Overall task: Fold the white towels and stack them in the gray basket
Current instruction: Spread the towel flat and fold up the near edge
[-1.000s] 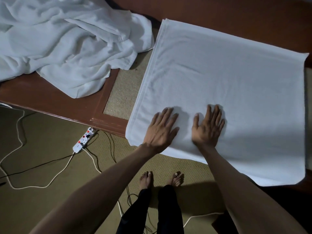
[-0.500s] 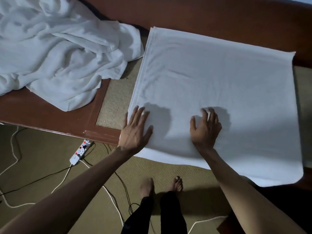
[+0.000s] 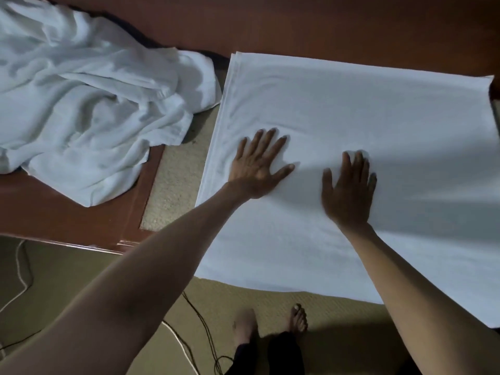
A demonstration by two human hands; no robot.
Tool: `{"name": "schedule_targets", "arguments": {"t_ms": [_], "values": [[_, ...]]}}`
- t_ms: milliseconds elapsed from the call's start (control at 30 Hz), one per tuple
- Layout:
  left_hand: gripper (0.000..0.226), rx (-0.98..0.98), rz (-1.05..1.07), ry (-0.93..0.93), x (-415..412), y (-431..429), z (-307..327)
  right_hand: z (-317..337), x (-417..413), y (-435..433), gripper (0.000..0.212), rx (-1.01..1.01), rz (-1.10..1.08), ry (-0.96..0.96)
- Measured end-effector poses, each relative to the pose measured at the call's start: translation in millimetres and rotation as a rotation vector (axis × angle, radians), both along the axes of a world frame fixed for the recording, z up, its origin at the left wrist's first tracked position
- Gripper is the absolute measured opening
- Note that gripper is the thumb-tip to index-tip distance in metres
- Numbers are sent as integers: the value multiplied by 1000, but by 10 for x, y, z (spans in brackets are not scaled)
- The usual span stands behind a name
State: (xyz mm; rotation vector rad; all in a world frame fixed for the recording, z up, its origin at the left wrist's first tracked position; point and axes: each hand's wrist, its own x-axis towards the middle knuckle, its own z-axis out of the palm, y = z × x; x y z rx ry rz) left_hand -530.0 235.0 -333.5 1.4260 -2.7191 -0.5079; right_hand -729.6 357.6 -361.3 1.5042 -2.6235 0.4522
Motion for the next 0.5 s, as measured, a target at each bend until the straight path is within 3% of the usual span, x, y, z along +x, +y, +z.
{"name": "schedule_targets", "arguments": {"t_ms": [200, 333, 500], "values": [[82, 12, 244, -65, 755, -448, 61, 40, 16, -2, 67, 63, -12, -62], [75, -23, 374, -21, 749, -164, 163, 89, 60, -26, 65, 65, -35, -86], [70, 68, 154, 109, 457, 938, 251, 156, 256, 93, 64, 106, -62, -181]]}}
